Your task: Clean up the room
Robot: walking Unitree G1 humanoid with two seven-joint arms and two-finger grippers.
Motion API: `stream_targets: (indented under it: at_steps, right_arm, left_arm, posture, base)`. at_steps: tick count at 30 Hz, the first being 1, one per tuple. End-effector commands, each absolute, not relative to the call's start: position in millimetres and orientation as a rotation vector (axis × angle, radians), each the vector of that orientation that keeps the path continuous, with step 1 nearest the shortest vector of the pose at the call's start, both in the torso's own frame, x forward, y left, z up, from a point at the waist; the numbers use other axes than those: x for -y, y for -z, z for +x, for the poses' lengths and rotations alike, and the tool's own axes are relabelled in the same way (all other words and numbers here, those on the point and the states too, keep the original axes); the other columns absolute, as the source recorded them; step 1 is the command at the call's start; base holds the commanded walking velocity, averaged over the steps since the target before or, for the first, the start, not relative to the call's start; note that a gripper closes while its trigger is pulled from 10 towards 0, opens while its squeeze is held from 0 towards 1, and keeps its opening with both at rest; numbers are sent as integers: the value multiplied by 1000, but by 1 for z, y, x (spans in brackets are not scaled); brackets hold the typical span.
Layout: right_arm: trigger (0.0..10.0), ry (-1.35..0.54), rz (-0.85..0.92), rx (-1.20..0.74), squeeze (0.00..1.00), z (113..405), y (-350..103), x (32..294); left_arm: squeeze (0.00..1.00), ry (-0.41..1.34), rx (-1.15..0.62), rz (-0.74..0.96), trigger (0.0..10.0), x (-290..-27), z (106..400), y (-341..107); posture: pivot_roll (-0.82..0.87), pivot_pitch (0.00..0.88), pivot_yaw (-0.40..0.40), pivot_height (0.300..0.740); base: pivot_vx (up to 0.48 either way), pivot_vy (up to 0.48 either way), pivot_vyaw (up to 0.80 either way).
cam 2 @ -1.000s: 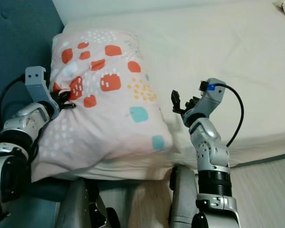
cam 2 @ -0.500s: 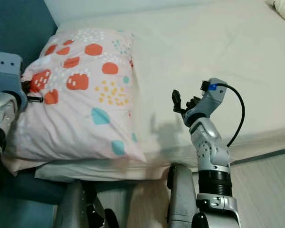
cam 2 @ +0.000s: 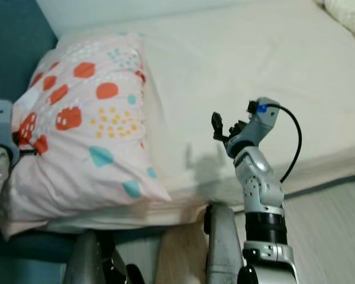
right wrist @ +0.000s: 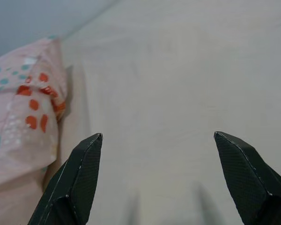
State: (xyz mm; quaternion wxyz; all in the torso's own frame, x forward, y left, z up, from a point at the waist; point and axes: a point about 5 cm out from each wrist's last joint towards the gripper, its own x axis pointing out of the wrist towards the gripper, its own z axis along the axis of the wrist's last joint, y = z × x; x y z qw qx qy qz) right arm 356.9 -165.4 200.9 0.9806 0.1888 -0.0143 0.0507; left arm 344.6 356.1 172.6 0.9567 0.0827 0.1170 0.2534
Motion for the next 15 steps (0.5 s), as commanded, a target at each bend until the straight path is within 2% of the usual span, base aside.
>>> stream_targets:
  at_steps: [1,13,15]
  right_arm:
    - [10000,-125,381,11,0,357,-199,159]
    - [10000,-144,379,13,0,358,-201,155]
    - [10000,-145,379,12,0,358,-201,156]
  left_arm:
    - [0,-617,-336,103,0,-374,324,-149]
    - [0,-793,-169,90,0,-390,316,-174]
    - [0,-830,-54,81,0,-391,319,-198]
  posture:
    - [-136,224,83,540]
    - [-133,221,78,540]
    - [-135,223,80,540]
  base:
    - [0,0,0]
    - [0,0,0]
    - [0,0,0]
